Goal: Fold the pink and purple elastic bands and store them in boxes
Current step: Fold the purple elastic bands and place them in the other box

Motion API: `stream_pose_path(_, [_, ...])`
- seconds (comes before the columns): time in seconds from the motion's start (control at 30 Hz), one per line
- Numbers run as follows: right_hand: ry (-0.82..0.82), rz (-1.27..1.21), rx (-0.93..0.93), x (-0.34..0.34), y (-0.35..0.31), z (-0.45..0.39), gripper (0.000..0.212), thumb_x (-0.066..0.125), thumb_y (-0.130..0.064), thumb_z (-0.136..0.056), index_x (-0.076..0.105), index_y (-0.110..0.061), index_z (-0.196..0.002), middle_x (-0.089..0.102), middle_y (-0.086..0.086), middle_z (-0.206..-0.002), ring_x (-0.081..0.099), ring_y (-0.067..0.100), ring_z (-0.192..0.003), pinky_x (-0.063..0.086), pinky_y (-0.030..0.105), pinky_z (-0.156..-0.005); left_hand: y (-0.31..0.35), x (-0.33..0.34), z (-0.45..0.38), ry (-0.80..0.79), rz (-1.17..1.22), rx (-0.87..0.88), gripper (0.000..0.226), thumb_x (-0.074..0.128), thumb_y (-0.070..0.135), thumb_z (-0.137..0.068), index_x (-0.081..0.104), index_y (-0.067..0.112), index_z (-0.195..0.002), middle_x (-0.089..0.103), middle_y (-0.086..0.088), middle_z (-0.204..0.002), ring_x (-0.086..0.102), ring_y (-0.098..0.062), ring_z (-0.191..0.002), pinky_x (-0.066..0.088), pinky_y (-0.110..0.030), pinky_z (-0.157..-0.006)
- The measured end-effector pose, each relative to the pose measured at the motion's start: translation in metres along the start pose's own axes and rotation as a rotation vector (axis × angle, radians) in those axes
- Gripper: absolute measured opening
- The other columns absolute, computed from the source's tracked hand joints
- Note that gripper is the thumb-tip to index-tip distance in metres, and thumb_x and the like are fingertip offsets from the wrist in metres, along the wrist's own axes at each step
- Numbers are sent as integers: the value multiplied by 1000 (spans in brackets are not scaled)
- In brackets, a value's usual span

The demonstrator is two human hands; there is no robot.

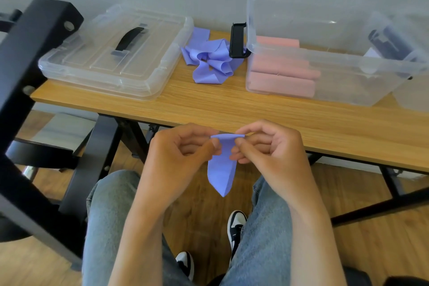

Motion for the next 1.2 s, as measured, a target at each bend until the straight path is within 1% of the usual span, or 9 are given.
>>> stream_pose_path(0.1, [-18,-98,7,0,-3,1,9,74,-2,-92,75,-6,-100,80,8,-85,80,23,-82,65,37,-78,1,-1,1,38,102,-19,12,78,16,-87,80,11,-97,80,-4,-86,79,-21,-85,64,-37,-79])
stream_pose_path(0.23, [-13,-110,-12,0,-4,1,11,74,-3,-92,75,-6,-103,80,7,-87,80,21,-82,63,28,-74,0,-3,1,48,108,-12,16,81,11,-82,78,11,-97,80,-5,-85,78,-23,-82,64,-37,-79])
stream_pose_path(0.33, [-25,-44,6,-1,0,0,31,76,-2,-91,74,-19,-117,81,-2,-93,79,15,-89,62,26,-82,-2,-4,0,10,83,-16,31,80,8,-83,74,16,-112,81,-1,-90,78,-17,-88,62,-28,-82])
stream_pose_path(0.4, [-21,22,-2,-1,1,0,30,76,-1,-90,76,-20,-114,81,-7,-96,78,9,-90,62,24,-84,-4,-5,-1,-13,26,-4,31,79,9,-85,75,16,-114,81,3,-95,78,-14,-91,61,-25,-84])
stream_pose_path(0.63, [-16,86,-25,1,1,1,10,70,-6,-97,75,-15,-98,77,2,-75,77,16,-68,60,24,-65,-7,-3,1,16,5,-22,11,74,13,-90,78,13,-100,78,-5,-76,78,-19,-74,62,-26,-67])
stream_pose_path(0.83, [-14,-80,-24,1,-3,3,11,74,0,-92,74,-7,-101,80,6,-85,79,21,-81,65,36,-78,0,-3,4,13,35,18,18,77,16,-88,79,14,-106,81,0,-90,78,-17,-88,63,-31,-79])
stream_pose_path(0.97, [-15,-89,-45,0,-4,2,10,74,-3,-91,76,-5,-101,80,6,-86,79,20,-81,63,27,-74,-1,-5,4,44,85,9,18,79,16,-83,79,16,-100,81,-1,-87,79,-19,-85,64,-35,-79])
stream_pose_path(1.1, [-32,-17,-31,0,-2,3,36,78,-2,-88,74,-21,-119,81,-3,-94,78,13,-90,62,25,-84,-3,-6,1,10,16,16,28,79,12,-84,76,19,-111,81,2,-93,78,-16,-88,63,-32,-83])
stream_pose_path(1.2, [-18,68,-34,0,-1,1,29,80,-3,-87,78,-22,-110,81,-8,-95,78,7,-88,62,26,-83,-5,-6,0,-7,-25,21,25,76,12,-88,76,18,-112,80,6,-96,77,-13,-91,62,-30,-84])
Point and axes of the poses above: each hand's wrist, its own z-axis away from the middle knuckle, its own x-axis out of the palm, y = z × x, the point moved 5 cm from there along -z, towards the middle knuckle
